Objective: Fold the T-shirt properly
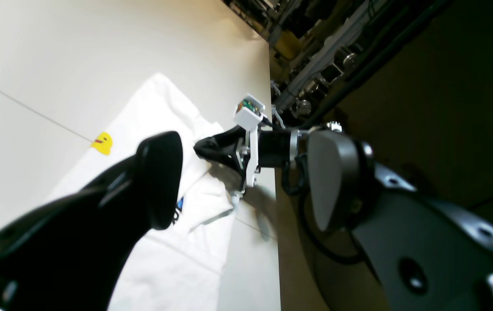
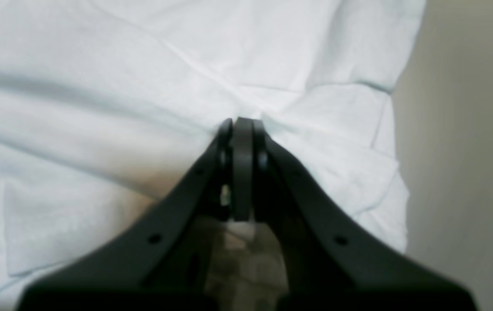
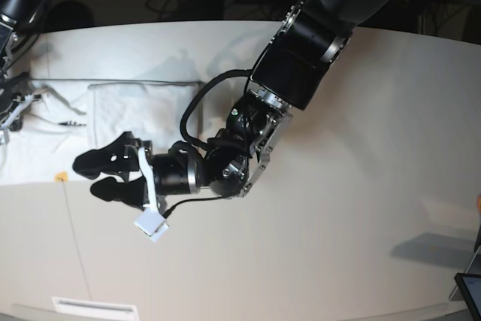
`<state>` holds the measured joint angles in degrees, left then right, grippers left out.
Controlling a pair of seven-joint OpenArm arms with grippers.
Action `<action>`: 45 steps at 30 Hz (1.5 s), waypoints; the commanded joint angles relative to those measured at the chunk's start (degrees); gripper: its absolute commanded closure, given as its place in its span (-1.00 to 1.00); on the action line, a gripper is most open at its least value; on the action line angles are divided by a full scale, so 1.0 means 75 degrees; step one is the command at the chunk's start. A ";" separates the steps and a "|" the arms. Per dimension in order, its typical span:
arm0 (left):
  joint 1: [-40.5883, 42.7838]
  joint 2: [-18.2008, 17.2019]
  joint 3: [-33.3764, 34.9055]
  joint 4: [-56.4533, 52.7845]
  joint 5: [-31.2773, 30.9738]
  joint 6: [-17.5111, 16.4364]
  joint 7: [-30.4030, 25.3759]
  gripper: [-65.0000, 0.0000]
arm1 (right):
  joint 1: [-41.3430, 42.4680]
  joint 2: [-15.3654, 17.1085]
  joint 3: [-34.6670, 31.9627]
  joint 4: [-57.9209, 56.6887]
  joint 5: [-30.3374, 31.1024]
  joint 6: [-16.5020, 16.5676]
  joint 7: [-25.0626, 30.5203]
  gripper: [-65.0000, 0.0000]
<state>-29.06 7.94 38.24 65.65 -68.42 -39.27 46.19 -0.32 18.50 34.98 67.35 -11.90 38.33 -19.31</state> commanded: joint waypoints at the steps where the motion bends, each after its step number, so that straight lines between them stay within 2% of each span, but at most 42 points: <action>1: -0.0175 0.0141 -0.0005 0.0267 -0.0096 -0.0098 -0.0164 -0.37 | -0.0186 -0.0082 -0.0040 -0.0195 -0.0646 0.0223 -0.1159 0.99; 2: -0.0152 0.0141 -0.0005 0.0443 0.0185 -0.0098 -0.0164 -0.35 | -0.0186 -0.0082 -0.0040 -0.0195 -0.0646 0.0223 -0.1159 0.99; 4: 0.0153 -0.0221 -0.0005 0.0970 0.0936 -0.0080 -0.0164 -0.14 | -0.0186 -0.0082 -0.0040 -0.0195 -0.0646 0.0223 -0.1159 0.99; 8: 0.1020 -0.0796 -0.0298 0.2201 0.2717 0.1115 -0.0164 0.65 | -0.0198 -0.0093 -0.0040 -0.0195 -0.0646 0.0223 -0.1159 0.99; 10: 0.1466 -0.0831 -0.0615 0.2599 0.3479 0.1537 -0.0164 0.99 | -0.0198 -0.0093 -0.0040 -0.0195 -0.0646 0.0223 -0.1159 0.99; 12: 0.1782 -0.0807 -0.0791 0.2881 0.4218 0.1737 -0.0164 1.00 | -0.0198 -0.0093 -0.0040 -0.0195 -0.0646 0.0223 -0.1159 0.99; 16: 0.1993 -0.0503 -0.0779 0.2951 0.5038 0.1701 -0.0164 1.00 | -0.0198 -0.0093 -0.0040 -0.0195 -0.0646 0.0223 -0.1159 0.99; 20: 0.1935 -0.0174 -0.0732 0.2646 0.5179 0.1701 -0.0152 1.00 | -0.0198 -0.0093 -0.0040 -0.0195 -0.0646 0.0223 -0.1159 0.99; 25: 0.1712 0.0141 -0.0146 0.1650 0.5179 0.1701 -0.0152 1.00 | -0.0198 -0.0093 -0.0040 -0.0195 -0.0646 0.0223 -0.1159 0.99; 28: 0.1653 0.0141 0.0147 0.1298 0.5179 0.1701 -0.0164 1.00 | -0.0198 -0.0093 -0.0040 -0.0195 -0.0646 0.0223 -0.1159 0.99; 35: 0.1642 0.0141 0.0147 0.0806 0.5237 0.1748 -0.0164 1.00 | -0.0257 -0.0093 -0.0040 -0.0183 -0.0646 0.0223 -0.1159 0.98; 38: 0.1642 -0.0045 0.0147 0.0736 0.5249 0.1760 -0.0164 1.00 | -0.0350 -0.0093 -0.0040 -0.0125 -0.0646 0.0223 -0.1159 0.97; 42: 0.1653 -0.0327 0.0147 0.0736 0.5249 0.2112 -0.0152 1.00 | -0.0350 -0.0093 -0.0040 -0.0125 -0.0646 0.0223 -0.1159 0.97; 45: 0.1747 -0.0620 0.0159 0.0736 0.5237 0.2569 -0.0152 1.00 | -0.0432 -0.0105 -0.0216 0.0110 -0.0646 0.0223 -0.1170 0.95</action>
<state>-14.94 2.96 39.40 70.24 -29.39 -20.34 44.97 -1.63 18.22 33.93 69.04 -12.01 37.76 -19.20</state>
